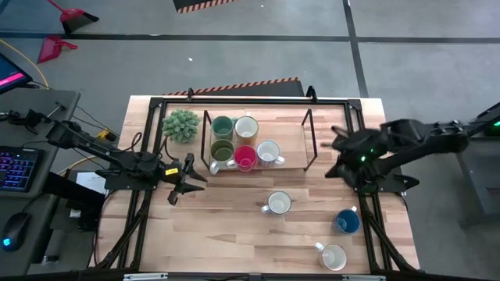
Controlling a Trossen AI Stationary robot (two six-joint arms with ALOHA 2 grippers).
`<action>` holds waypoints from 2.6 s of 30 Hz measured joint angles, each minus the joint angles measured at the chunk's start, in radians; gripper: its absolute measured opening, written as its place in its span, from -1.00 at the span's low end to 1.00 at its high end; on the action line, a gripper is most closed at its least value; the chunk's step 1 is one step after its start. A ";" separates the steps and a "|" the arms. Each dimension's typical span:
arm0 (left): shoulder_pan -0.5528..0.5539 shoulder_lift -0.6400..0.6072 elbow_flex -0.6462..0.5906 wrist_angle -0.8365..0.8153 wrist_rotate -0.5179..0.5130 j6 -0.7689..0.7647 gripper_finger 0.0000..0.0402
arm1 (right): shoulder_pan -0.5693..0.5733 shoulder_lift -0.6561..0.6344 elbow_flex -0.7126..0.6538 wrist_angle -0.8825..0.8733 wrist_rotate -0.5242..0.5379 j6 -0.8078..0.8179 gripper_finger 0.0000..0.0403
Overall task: Place coffee mugs
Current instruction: Put the dark blue mug on the shelf
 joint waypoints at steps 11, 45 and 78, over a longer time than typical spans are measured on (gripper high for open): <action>0.000 0.000 0.000 0.000 -0.020 0.006 -0.36 | 0.336 0.133 -0.002 -0.128 0.097 0.451 -0.97; 0.000 0.000 0.000 0.003 -0.044 0.007 -0.36 | 0.644 0.549 -0.002 -0.141 0.065 1.281 -0.63; 0.000 0.000 0.000 0.005 -0.071 0.007 -0.36 | 0.574 0.714 -0.002 -0.124 0.040 1.338 -0.46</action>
